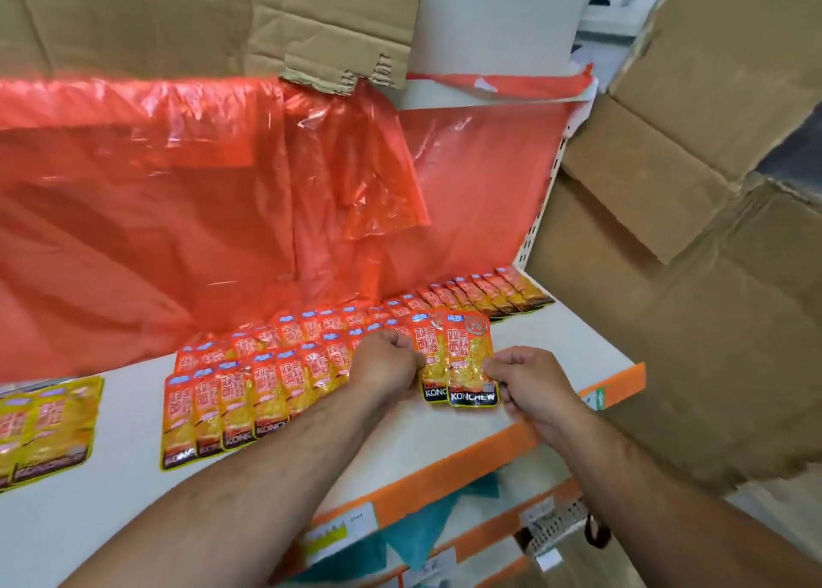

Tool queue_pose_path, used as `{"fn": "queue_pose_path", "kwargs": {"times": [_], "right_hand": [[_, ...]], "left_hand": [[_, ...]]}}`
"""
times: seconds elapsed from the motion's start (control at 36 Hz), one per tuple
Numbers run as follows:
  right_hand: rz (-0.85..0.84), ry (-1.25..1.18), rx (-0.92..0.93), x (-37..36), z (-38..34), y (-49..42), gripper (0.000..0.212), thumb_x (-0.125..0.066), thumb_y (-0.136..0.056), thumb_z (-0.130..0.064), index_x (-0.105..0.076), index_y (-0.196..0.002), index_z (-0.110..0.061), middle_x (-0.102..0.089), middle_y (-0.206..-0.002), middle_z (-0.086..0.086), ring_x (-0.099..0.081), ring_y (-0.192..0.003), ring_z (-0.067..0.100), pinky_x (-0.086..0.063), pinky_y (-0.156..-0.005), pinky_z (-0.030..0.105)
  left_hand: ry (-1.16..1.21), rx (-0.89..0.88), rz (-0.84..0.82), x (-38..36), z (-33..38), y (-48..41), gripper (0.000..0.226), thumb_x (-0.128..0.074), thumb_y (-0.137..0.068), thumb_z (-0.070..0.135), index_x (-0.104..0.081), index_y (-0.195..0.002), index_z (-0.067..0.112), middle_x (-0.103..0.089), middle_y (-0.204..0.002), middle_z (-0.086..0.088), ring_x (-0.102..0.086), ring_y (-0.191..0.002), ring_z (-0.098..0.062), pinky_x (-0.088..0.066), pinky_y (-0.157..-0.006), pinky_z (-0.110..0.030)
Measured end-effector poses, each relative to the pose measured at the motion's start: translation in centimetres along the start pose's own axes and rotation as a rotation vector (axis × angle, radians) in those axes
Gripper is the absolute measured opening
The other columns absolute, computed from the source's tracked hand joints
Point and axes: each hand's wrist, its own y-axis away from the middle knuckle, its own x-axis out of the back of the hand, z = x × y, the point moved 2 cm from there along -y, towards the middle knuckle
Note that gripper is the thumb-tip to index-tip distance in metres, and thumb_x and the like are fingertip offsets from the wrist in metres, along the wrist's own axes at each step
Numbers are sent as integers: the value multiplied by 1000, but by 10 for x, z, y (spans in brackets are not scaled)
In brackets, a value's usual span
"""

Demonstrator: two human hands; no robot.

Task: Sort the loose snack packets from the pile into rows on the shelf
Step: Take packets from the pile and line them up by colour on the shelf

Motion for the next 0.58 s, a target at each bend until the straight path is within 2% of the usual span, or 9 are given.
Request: {"fn": "queue_pose_path", "kwargs": {"times": [0.11, 0.19, 0.25, 0.33, 0.42, 0.5, 0.58], "right_hand": [[-48, 39, 23, 8, -4, -29, 10, -67, -89, -11, -66, -85, -2, -50, -45, -2, -39, -43, 15, -31, -44, 26], [-99, 58, 26, 13, -7, -47, 9, -67, -89, -9, -66, -84, -3, -49, -44, -2, -38, -40, 14, -30, -43, 25], [-139, 72, 29, 16, -8, -59, 8, -67, -89, -10, -66, -83, -4, -48, -44, -1, -38, -39, 14, -30, -43, 25], [-201, 88, 39, 20, -10, -77, 7, -68, -89, -11, -67, -84, -5, -46, -46, 3, -37, -40, 15, -31, -44, 25], [-263, 101, 52, 22, -12, -91, 9, -69, -89, -11, -67, -88, -3, -45, -51, 5, -38, -45, 16, -34, -44, 25], [-323, 118, 45, 23, -10, -103, 9, -69, -91, -12, -66, -88, -3, -45, -53, 5, -38, -48, 17, -35, -46, 25], [-373, 145, 45, 23, -5, -111, 10, -68, -91, -13, -66, -89, -4, -45, -55, 5, -39, -49, 17, -35, -46, 26]], "left_hand": [[-39, 13, 36, -12, 5, -13, 26, -68, -77, -1, -55, -59, 13, -54, -52, -8, -52, -49, -21, -45, -55, -28], [-99, 28, 80, -20, 7, -19, 16, -66, -79, 3, -62, -65, 8, -58, -54, -11, -51, -47, -19, -45, -54, -23], [-143, 48, 131, -24, 7, -23, 17, -64, -82, 6, -64, -65, 8, -62, -54, -10, -54, -48, -18, -48, -56, -22], [-186, 59, 231, -30, 4, -31, 19, -61, -83, 10, -65, -65, 5, -68, -58, -10, -66, -59, -25, -59, -63, -35], [-239, 79, 327, -35, 3, -35, 16, -64, -83, 14, -66, -70, 5, -71, -65, -10, -71, -69, -30, -60, -65, -41], [-309, 98, 383, -39, 8, -31, 13, -75, -77, 16, -66, -72, 9, -71, -72, -9, -70, -73, -29, -59, -67, -39], [-378, 97, 417, -45, 13, -27, 14, -75, -76, 13, -64, -69, 13, -71, -76, -5, -68, -76, -24, -53, -66, -28]]}}
